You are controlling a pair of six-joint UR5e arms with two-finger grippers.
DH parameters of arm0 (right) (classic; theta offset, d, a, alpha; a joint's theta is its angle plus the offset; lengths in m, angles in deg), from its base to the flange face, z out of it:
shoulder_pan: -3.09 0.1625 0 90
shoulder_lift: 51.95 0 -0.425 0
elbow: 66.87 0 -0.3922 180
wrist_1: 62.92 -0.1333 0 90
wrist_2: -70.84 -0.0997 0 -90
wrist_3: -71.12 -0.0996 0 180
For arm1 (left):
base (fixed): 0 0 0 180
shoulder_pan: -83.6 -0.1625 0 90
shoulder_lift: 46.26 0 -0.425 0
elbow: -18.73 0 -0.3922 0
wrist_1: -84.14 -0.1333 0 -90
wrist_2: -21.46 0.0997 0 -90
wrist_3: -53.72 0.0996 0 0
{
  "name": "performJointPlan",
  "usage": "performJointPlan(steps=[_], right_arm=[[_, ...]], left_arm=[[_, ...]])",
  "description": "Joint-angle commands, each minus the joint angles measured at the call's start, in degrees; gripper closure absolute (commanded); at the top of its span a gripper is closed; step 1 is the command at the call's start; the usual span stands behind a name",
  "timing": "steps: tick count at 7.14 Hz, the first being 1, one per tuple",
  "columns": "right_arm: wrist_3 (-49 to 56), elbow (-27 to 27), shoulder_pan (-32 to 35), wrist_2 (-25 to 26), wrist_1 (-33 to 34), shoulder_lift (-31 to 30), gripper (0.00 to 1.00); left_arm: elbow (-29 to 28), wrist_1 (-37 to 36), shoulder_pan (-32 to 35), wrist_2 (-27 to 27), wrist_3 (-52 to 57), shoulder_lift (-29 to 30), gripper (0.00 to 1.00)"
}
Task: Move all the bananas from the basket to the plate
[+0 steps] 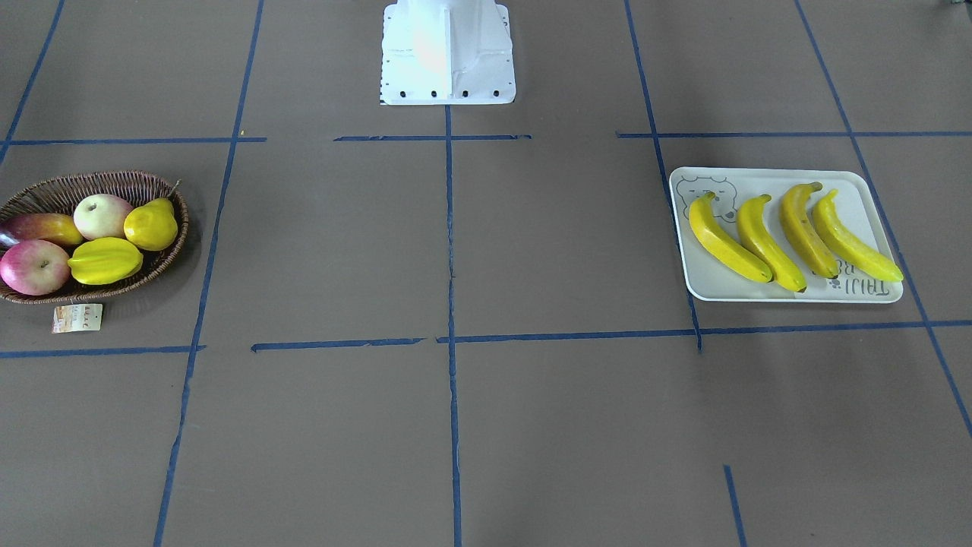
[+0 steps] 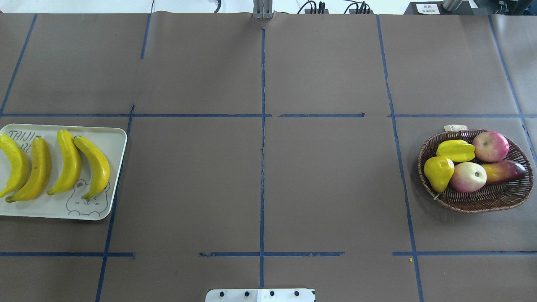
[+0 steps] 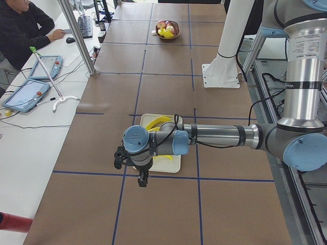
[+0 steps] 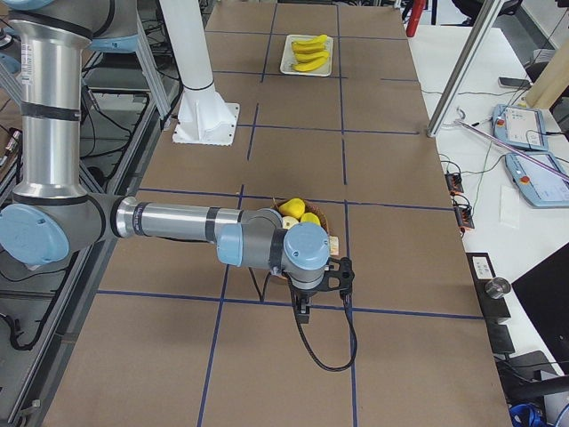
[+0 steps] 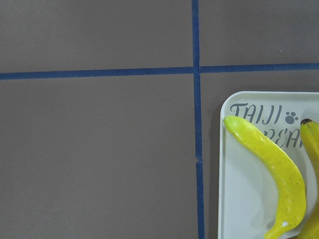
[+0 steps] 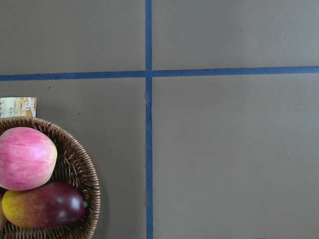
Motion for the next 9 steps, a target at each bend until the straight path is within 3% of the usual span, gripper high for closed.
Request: performJointPlan(steps=[1, 9], right_arm=[[0.0, 0.0, 0.0, 0.0, 0.0, 0.0, 0.0], [0.0, -0.1, 0.0, 0.2, 0.0, 0.0, 0.0]], left_arm=[[0.0, -0.1, 0.0, 0.0, 0.0, 0.1, 0.0], [-0.1, 0.6, 0.0, 0.0, -1.5, 0.1, 0.0]])
